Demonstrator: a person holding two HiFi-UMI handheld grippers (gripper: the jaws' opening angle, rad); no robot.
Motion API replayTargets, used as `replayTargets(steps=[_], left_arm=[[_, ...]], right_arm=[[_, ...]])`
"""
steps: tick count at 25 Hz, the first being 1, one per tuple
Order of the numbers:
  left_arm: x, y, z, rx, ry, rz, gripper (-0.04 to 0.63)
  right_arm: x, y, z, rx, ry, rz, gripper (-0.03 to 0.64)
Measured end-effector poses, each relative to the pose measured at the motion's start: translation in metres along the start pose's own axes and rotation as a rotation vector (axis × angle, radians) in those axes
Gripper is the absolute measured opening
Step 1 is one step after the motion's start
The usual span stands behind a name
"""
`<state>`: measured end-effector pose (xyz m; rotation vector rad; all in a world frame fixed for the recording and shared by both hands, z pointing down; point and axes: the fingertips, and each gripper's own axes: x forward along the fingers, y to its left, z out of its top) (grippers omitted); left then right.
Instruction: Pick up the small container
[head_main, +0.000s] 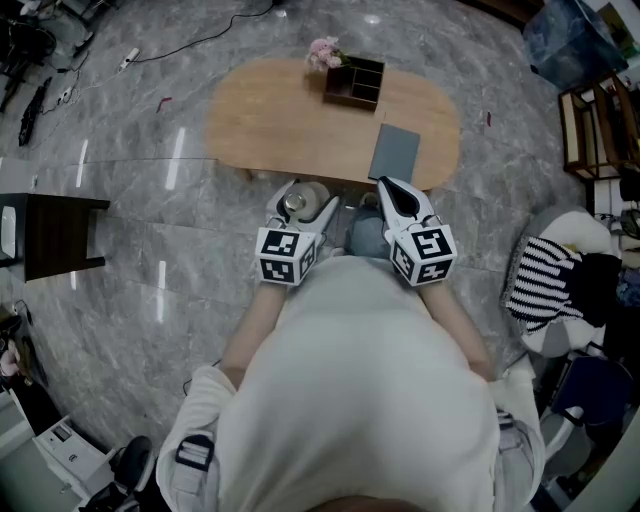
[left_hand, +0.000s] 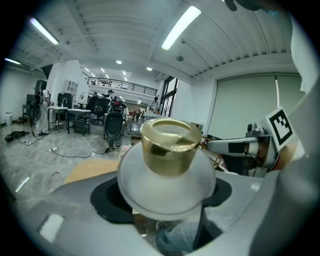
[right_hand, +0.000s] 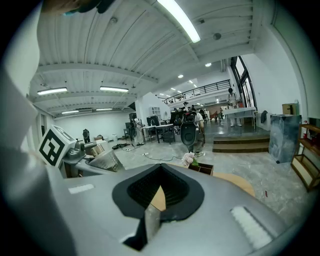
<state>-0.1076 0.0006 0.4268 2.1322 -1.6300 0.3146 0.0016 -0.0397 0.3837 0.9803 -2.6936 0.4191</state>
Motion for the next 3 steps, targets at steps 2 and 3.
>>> replayTargets(steps=[2, 3], left_arm=[[0.0019, 0.0003, 0.0013, 0.002, -0.001, 0.0, 0.348], [0.0028, 0.0007, 0.0018, 0.002, -0.002, 0.001, 0.348]], right_arm=[[0.0019, -0.0014, 0.0, -0.002, 0.002, 0.001, -0.002], [0.0029, -0.0019, 0.0, -0.003, 0.003, 0.002, -0.002]])
